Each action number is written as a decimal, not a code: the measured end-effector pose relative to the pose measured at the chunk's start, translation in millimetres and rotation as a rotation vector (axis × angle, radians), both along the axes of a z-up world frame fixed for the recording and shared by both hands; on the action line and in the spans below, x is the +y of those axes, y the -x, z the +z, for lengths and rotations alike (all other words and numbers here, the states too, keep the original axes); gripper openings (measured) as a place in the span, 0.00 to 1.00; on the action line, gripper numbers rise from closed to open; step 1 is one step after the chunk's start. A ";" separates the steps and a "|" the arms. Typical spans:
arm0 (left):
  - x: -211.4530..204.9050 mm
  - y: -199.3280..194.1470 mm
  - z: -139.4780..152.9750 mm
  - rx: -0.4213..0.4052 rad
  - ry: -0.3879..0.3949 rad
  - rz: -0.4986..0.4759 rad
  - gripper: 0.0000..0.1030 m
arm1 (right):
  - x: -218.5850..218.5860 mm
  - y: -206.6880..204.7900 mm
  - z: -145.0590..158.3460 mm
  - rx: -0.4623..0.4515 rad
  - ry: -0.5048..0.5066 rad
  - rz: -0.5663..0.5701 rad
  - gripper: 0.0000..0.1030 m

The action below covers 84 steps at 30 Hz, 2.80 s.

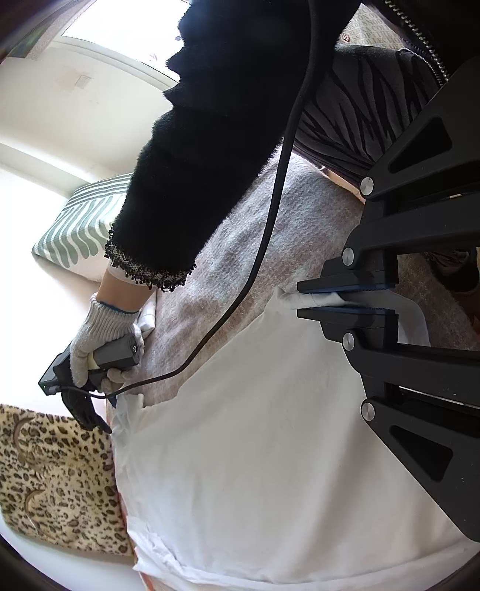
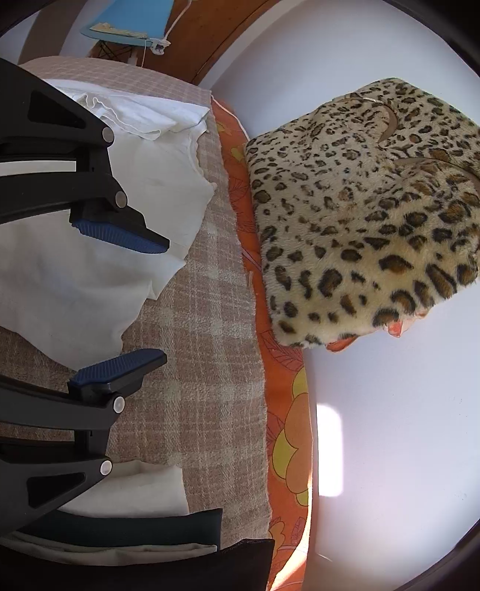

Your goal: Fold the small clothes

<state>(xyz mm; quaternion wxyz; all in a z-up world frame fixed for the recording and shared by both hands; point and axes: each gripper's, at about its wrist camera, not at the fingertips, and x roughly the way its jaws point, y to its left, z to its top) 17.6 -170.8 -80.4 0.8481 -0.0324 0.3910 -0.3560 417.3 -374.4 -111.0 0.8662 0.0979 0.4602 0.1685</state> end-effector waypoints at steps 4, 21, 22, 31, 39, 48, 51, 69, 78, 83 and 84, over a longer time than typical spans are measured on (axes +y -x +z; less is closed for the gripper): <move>9.5 -1.5 -0.9 0.014 0.040 0.032 0.05 | 11.1 6.5 -5.1 0.033 0.055 0.080 0.61; 47.0 10.4 -2.0 0.031 0.152 0.173 0.05 | 59.6 13.0 48.3 -0.052 0.051 0.052 0.02; 49.2 11.8 -1.6 0.029 0.157 0.183 0.05 | 66.5 13.0 51.9 -0.055 0.062 0.047 0.02; 70.9 24.3 -3.5 0.042 0.195 0.258 0.05 | 139.4 18.9 53.1 -0.077 0.164 0.087 0.02; 93.1 31.4 -13.8 0.080 0.226 0.324 0.05 | 208.6 20.5 39.8 -0.085 0.240 0.158 0.02; 102.6 38.1 -14.6 0.080 0.176 0.342 0.08 | 245.1 19.8 24.7 -0.096 0.178 0.237 0.15; 112.5 45.7 -8.2 0.052 0.186 0.357 0.13 | 233.3 22.3 34.0 -0.074 0.041 0.257 0.44; 113.7 23.0 -16.9 0.154 0.194 0.390 0.34 | 134.6 60.8 8.2 -0.007 0.119 0.227 0.44; 111.8 15.4 -21.8 0.186 0.183 0.396 0.34 | 171.8 68.7 -10.1 0.056 0.179 0.320 0.41; 104.3 22.6 -17.9 0.108 0.127 0.380 0.30 | 183.6 76.6 -14.1 0.038 0.167 0.357 0.09; 104.5 23.3 -17.8 0.105 0.130 0.380 0.27 | 183.5 74.8 -13.5 0.047 0.107 0.359 0.09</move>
